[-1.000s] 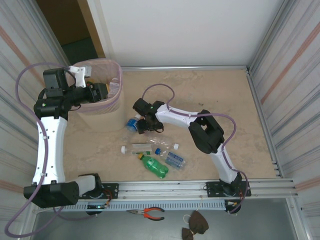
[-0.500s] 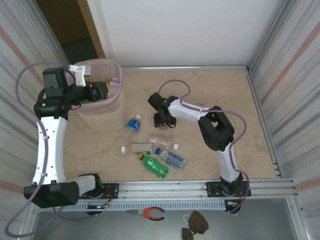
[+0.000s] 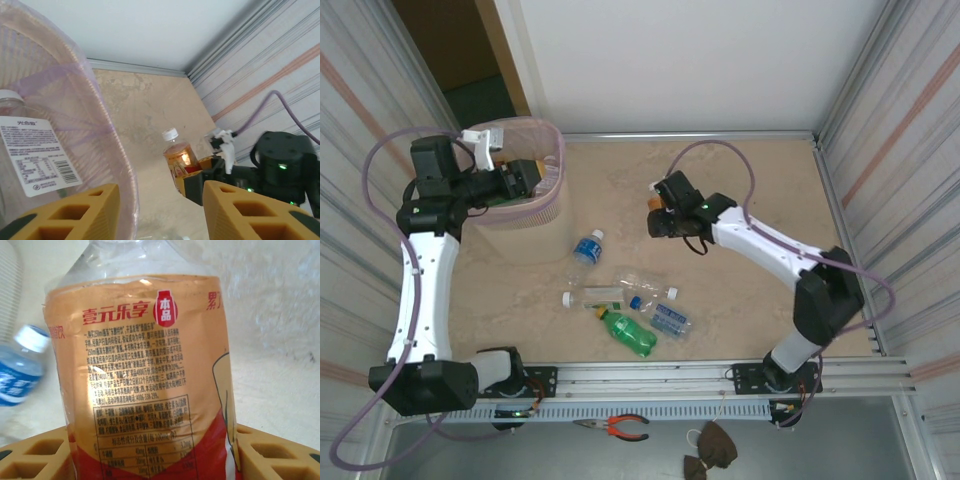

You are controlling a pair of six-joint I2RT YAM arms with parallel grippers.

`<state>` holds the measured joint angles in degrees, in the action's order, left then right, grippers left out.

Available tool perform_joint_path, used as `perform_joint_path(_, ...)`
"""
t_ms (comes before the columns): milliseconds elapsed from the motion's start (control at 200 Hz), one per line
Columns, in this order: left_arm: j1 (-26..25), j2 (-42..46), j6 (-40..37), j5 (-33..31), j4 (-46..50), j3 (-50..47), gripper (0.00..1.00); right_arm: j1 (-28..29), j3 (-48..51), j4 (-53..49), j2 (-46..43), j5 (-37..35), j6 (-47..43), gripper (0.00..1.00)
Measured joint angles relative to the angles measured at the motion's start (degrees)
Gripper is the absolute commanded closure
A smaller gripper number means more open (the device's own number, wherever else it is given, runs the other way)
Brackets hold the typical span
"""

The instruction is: Put the plastic bottles in the bin

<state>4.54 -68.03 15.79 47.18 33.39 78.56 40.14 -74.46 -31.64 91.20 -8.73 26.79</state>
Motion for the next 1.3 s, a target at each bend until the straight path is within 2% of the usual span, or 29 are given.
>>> perform_joint_path(115,-2.86,0.02,2.14,-0.26,-2.86,-0.31,0.36,0.0,3.17,5.2,-6.99,1.6,-2.43,0.44)
perform_joint_path(250,-9.11,0.02,3.76,-2.32,-5.18,-0.31,0.27,0.0,7.54,12.33,-14.29,4.07,-5.33,0.45)
perform_joint_path(416,-17.62,0.02,4.63,-6.95,-7.32,-0.22,0.21,0.0,11.37,19.78,-20.13,6.43,-8.48,0.46)
perform_joint_path(626,-28.39,-0.63,5.22,-13.92,-9.68,1.55,0.15,0.72,12.9,25.88,-23.52,7.52,-11.3,0.47)
perform_joint_path(892,-39.19,-5.31,4.46,-23.96,-10.75,5.77,0.15,2.78,12.92,29.2,-25.86,7.52,-13.46,0.47)
perform_joint_path(1062,-43.95,-9.27,3.32,-29.38,-10.73,8.83,0.15,3.91,12.92,29.55,-25.99,7.48,-14.05,0.47)
perform_joint_path(1297,-47.25,-12.74,2.29,-33.83,-10.73,11.23,0.29,4.55,12.92,29.55,-26.32,7.23,-14.49,0.47)
